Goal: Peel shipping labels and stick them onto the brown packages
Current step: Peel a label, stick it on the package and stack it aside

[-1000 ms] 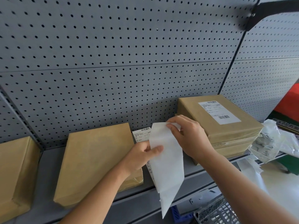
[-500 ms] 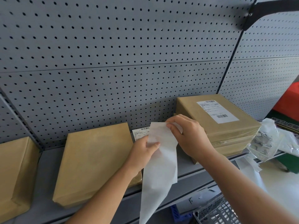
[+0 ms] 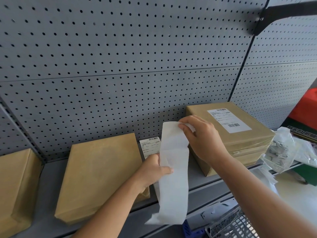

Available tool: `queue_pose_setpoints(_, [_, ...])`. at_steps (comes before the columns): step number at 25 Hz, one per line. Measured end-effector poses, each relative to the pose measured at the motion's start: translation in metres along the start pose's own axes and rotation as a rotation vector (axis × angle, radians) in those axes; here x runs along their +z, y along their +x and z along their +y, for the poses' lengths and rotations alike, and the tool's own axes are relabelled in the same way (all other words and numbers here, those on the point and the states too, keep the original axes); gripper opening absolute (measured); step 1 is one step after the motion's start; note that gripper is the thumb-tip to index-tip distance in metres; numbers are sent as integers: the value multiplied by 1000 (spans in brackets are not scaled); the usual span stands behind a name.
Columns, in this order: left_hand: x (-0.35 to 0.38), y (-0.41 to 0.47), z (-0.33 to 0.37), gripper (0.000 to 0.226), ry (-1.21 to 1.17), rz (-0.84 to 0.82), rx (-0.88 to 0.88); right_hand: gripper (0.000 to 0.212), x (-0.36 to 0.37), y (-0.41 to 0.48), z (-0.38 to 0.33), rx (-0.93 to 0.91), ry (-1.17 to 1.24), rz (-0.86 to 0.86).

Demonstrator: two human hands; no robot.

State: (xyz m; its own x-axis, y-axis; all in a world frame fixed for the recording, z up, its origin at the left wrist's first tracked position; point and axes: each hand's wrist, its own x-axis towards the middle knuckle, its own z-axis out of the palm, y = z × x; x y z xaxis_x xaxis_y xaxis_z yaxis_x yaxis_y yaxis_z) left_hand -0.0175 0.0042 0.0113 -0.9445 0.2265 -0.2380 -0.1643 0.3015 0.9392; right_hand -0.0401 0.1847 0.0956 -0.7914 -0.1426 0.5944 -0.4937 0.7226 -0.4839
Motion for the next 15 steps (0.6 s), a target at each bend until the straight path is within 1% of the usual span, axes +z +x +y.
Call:
queue_pose_setpoints(2, [-5, -4, 7, 31, -135, -51, -2, 12, 1, 0, 0, -6, 12, -5])
queue_pose_setpoints(3, [-7, -4, 10, 34, -182, -45, 3, 12, 1, -1, 0, -13, 17, -10])
queue_pose_setpoints(6, [-8, 2, 10, 39, -256, 97, 25, 11, 3, -3, -1, -27, 30, -26])
queue_pose_setpoints(7, [-7, 4, 7, 38, -267, 152, 33, 10, 4, -3, -1, -28, 35, -28])
queue_pose_setpoints(9, [-5, 7, 4, 29, -267, 215, 45, 10, 3, -2, -2, -35, 41, -23])
queue_pose_setpoints(12, [-1, 12, -3, 14, -225, 236, 59, 10, 1, 0, -2, -40, 37, -13])
queue_pose_setpoints(15, [3, 13, -5, 12, -128, 253, 74, 10, -2, 3, -2, -37, 24, 0])
